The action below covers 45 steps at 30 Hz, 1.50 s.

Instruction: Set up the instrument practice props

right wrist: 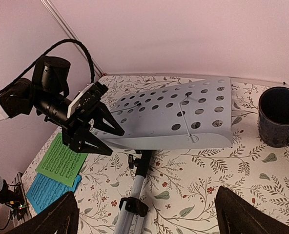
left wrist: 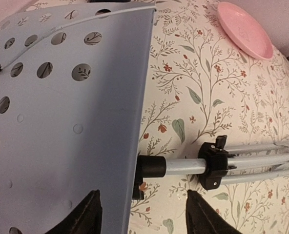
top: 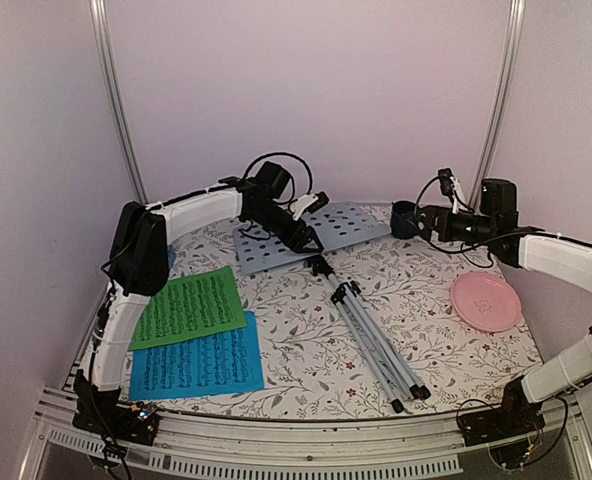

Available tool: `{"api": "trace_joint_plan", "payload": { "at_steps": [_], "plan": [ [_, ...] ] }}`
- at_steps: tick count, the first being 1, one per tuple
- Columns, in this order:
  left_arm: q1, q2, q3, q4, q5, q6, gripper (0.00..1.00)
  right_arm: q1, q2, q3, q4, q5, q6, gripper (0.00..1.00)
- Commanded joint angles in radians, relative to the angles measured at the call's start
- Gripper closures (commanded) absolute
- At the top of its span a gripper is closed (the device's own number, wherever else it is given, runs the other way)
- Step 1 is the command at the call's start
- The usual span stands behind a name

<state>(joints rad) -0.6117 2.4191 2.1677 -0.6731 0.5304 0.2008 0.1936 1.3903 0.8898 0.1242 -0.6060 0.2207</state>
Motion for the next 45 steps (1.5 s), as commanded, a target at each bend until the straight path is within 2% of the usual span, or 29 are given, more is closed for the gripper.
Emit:
{"api": "trace_joint_plan", "payload": {
  "at_steps": [1, 5, 10, 15, 17, 25, 30, 37, 45],
  "plan": [
    [-0.025, 0.031, 0.033, -0.025, -0.007, 0.031, 0.44, -0.011, -0.041, -0.013, 0.039, -0.021, 0.014, 0.01],
    [-0.037, 0.048, 0.05, -0.034, -0.024, 0.04, 0.53, -0.018, -0.073, -0.035, 0.045, 0.037, 0.018, 0.01],
    [-0.044, 0.064, 0.064, -0.043, -0.037, 0.044, 0.65, -0.048, -0.086, -0.06, 0.081, -0.005, 0.057, 0.01],
    [-0.057, 0.059, 0.067, -0.049, -0.086, 0.066, 0.68, -0.08, -0.075, -0.081, 0.116, -0.083, 0.091, 0.01],
    [-0.064, 0.055, 0.071, -0.049, -0.117, 0.072, 0.72, -0.088, -0.07, -0.084, 0.124, -0.107, 0.099, 0.01],
    [-0.072, 0.033, 0.078, -0.065, -0.179, 0.099, 0.92, -0.089, -0.075, -0.084, 0.125, -0.129, 0.105, 0.01],
    [-0.081, -0.022, 0.075, -0.053, -0.272, 0.127, 1.0, -0.089, -0.1, -0.088, 0.134, -0.123, 0.112, 0.01],
    [-0.102, -0.141, 0.052, 0.024, -0.403, 0.208, 1.0, -0.09, -0.148, -0.117, 0.166, -0.067, 0.139, 0.01],
    [-0.141, -0.384, -0.113, 0.233, -0.511, 0.337, 1.0, -0.094, -0.181, -0.122, 0.163, -0.044, 0.156, 0.01]
  ]
}}
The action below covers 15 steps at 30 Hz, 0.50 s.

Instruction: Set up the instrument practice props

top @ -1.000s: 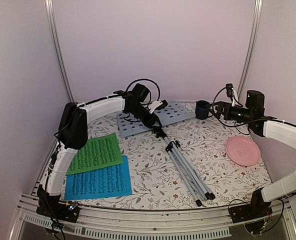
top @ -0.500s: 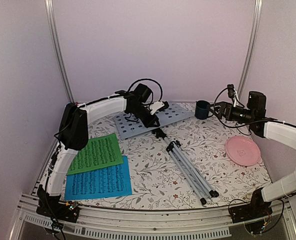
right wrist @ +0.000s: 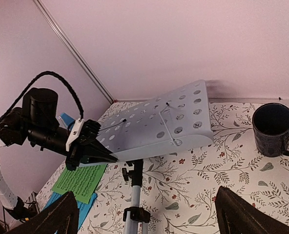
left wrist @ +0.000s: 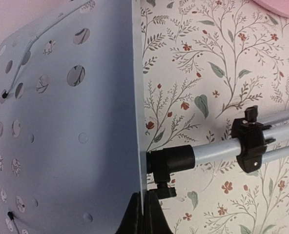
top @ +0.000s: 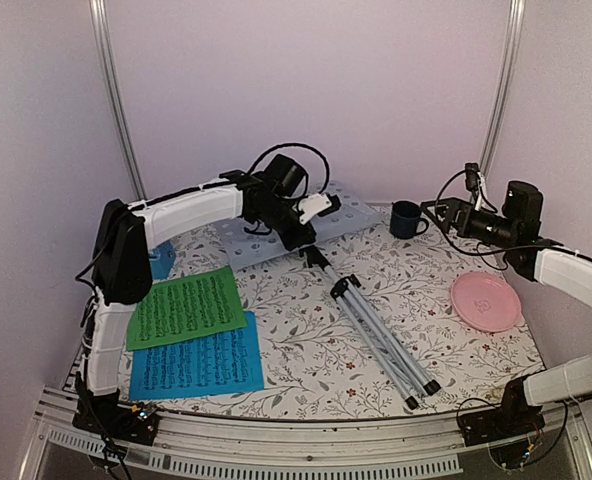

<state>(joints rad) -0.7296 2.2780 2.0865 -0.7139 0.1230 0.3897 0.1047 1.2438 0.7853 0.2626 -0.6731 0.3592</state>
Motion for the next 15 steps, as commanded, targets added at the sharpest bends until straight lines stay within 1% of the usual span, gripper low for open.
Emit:
{"api": "trace_joint_plan", "payload": {
  "at_steps": [1, 5, 8, 13, 15],
  "plan": [
    [-0.031, -0.279, -0.064, 0.317, -0.118, 0.173, 1.0, -0.006, -0.04, -0.018, 0.025, 0.021, 0.019, 0.01],
    [-0.065, -0.43, -0.194, 0.496, -0.176, 0.26, 1.0, -0.01, -0.07, -0.021, 0.026, 0.015, 0.023, 0.01],
    [-0.087, -0.496, -0.236, 0.583, -0.214, 0.316, 1.0, -0.011, -0.094, -0.025, 0.025, 0.012, 0.022, 0.01],
    [-0.13, -0.592, -0.338, 0.745, -0.207, 0.45, 1.0, -0.013, -0.123, -0.052, 0.027, -0.001, 0.025, 0.01],
    [-0.143, -0.623, -0.366, 0.797, -0.191, 0.482, 1.0, -0.013, -0.13, -0.065, 0.027, -0.014, 0.027, 0.01]
  ]
}}
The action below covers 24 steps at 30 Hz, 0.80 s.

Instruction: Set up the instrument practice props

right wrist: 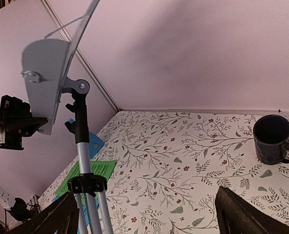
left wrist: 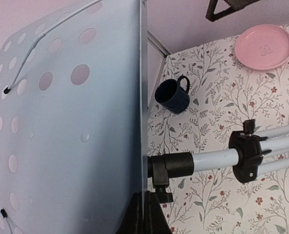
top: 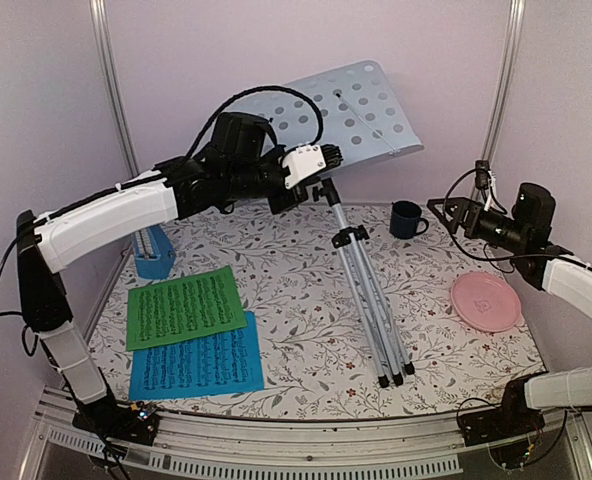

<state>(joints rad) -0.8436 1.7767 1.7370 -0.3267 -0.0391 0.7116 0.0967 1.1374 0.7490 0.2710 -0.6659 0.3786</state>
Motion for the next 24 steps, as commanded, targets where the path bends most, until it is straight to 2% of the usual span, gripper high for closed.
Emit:
{"api": "trace_joint_plan", "payload": {
  "at_steps": [1, 9, 13, 18, 24],
  "plan": [
    [-0.034, -0.135, -0.025, 0.427, -0.019, 0.174, 1.0, -0.007, -0.03, -0.035, 0.022, -0.024, 0.008, 0.01],
    [-0.052, -0.234, -0.107, 0.59, 0.053, 0.275, 1.0, -0.012, -0.038, -0.097, 0.133, -0.079, 0.046, 0.01],
    [-0.052, -0.28, -0.16, 0.654, 0.154, 0.284, 1.0, -0.012, 0.026, -0.125, 0.309, -0.229, 0.102, 0.07],
    [-0.054, -0.321, -0.216, 0.737, 0.239, 0.292, 1.0, 0.003, 0.145, -0.12, 0.564, -0.381, 0.262, 0.14],
    [-0.051, -0.343, -0.239, 0.786, 0.347, 0.302, 1.0, 0.094, 0.21, 0.012, 0.544, -0.434, 0.247, 0.15]
  ]
}}
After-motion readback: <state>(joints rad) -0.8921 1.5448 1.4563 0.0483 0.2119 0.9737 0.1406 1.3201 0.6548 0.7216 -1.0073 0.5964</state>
